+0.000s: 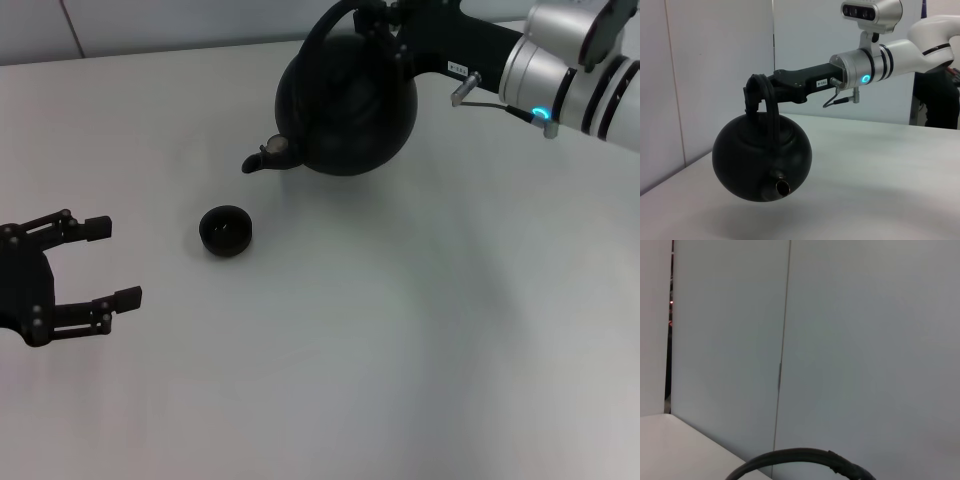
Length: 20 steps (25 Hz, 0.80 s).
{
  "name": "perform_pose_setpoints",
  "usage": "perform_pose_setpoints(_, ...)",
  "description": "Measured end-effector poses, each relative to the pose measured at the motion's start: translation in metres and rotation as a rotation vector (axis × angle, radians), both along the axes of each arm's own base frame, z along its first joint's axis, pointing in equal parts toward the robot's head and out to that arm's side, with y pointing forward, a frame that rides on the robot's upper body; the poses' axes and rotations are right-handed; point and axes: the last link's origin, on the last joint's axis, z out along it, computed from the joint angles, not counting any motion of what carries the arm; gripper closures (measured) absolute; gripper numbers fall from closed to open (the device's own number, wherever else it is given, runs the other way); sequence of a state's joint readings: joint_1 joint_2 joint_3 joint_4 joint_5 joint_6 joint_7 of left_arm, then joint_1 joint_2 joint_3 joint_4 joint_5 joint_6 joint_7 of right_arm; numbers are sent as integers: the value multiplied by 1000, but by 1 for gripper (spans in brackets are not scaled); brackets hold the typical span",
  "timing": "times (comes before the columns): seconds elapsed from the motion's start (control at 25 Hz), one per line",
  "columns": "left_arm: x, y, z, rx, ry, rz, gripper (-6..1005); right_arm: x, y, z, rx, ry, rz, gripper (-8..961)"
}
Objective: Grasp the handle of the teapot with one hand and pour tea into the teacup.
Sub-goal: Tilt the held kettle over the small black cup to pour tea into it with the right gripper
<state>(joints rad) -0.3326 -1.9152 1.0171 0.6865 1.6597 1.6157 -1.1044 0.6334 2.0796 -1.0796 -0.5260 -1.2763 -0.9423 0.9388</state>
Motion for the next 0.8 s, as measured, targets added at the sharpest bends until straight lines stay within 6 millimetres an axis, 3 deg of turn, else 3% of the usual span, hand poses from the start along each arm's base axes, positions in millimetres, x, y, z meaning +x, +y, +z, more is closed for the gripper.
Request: perform_pose_setpoints(0.8,0,1,1,17,-3,1,136,-25,9,-4,4,-106,91,830)
